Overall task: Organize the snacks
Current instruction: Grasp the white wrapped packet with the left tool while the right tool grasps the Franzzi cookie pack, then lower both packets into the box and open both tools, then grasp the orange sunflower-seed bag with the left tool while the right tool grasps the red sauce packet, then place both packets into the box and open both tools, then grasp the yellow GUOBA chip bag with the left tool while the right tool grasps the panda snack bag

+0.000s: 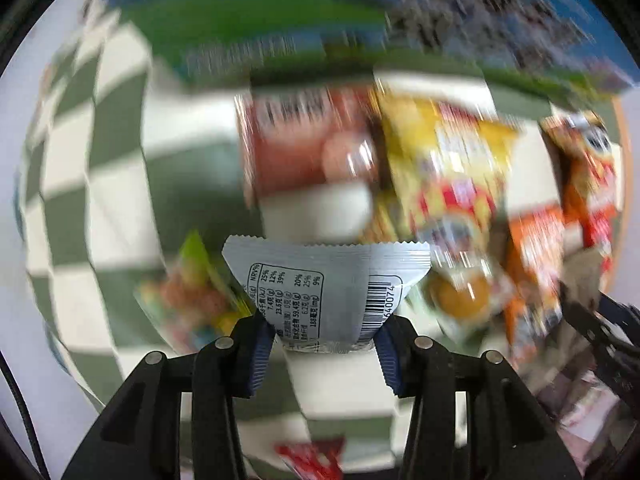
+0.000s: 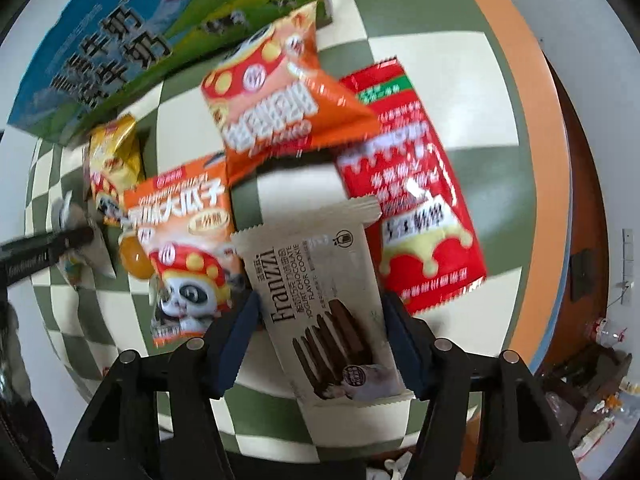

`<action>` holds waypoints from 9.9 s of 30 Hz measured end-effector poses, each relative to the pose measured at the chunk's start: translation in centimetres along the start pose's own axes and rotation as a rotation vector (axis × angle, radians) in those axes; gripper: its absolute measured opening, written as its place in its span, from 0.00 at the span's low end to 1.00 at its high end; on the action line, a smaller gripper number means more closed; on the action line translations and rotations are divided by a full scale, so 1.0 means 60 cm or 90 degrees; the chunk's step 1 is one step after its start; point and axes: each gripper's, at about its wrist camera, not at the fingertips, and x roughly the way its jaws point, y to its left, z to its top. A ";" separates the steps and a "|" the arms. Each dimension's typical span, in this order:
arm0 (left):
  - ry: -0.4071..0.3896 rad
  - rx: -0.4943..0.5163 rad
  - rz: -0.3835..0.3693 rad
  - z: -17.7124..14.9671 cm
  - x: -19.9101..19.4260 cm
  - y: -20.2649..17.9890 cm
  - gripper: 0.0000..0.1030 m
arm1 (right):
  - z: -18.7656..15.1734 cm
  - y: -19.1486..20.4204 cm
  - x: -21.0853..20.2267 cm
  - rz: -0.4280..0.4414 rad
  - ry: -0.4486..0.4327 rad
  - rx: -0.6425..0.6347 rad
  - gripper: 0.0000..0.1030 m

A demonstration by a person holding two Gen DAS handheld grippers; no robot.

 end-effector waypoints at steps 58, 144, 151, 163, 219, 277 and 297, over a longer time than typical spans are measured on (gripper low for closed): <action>-0.042 -0.084 0.006 0.442 -0.195 0.060 0.44 | 0.498 0.111 -0.173 0.021 -0.146 -0.041 0.56; -0.003 0.073 0.008 -0.005 0.037 -0.255 0.66 | 0.024 -0.120 -0.115 -0.056 -0.122 -0.019 0.91; -0.006 0.015 -0.005 -0.020 0.037 -0.192 0.59 | 0.048 -0.086 -0.039 -0.067 -0.087 -0.093 0.75; 0.032 -0.019 -0.068 -0.025 0.057 -0.185 0.61 | -0.037 -0.108 -0.004 0.005 -0.010 -0.019 0.62; 0.090 -0.170 -0.204 0.360 -0.124 -0.019 0.47 | 0.375 0.115 -0.096 0.143 -0.076 0.048 0.56; -0.360 -0.098 -0.014 0.011 -0.374 -0.020 0.89 | 0.106 0.105 -0.363 0.035 -0.326 -0.096 0.91; -0.039 0.004 0.018 0.082 0.018 -0.080 0.63 | 0.141 0.045 -0.048 -0.044 -0.074 -0.122 0.78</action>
